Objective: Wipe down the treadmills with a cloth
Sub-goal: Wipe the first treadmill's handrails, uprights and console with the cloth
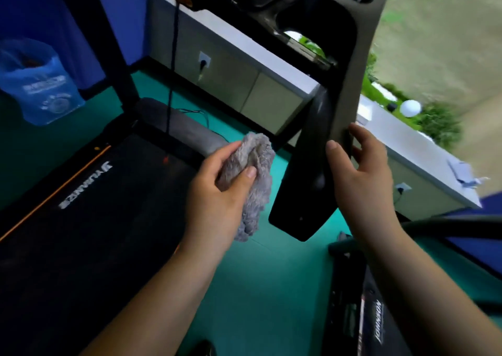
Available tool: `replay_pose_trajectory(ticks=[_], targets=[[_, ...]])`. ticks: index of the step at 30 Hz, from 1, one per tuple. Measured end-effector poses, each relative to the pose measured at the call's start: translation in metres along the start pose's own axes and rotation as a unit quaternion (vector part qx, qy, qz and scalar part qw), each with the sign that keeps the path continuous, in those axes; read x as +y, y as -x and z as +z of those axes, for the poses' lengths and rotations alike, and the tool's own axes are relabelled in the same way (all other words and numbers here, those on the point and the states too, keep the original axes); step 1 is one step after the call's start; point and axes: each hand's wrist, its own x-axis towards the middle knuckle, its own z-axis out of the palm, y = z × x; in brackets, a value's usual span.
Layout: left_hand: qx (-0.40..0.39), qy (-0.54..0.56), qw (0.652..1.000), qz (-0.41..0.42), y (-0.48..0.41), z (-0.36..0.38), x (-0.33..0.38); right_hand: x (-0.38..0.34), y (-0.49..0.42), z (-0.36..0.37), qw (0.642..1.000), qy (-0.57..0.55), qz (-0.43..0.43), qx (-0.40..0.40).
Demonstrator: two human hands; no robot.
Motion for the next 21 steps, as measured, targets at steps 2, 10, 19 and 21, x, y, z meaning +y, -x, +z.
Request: replay_pose_trajectory(ticks=[2, 10, 19, 21], targets=[[-0.076, -0.004, 0.997, 0.020, 0.006, 0.011, 0.003, 0.002, -0.001, 0.003, 1.000, -0.009, 0.019, 0.007], [-0.117, -0.057, 0.989, 0.069, -0.018, 0.046, -0.015, -0.006, -0.008, 0.001, 0.993, -0.079, 0.091, 0.017], [-0.144, -0.043, 0.986, 0.078, -0.025, 0.042, 0.001, -0.009, -0.003, 0.006, 0.989, -0.099, 0.103, 0.024], [-0.153, -0.077, 0.980, 0.104, -0.028, 0.056, 0.003, -0.010, -0.004, 0.007, 0.989, -0.103, 0.102, 0.031]])
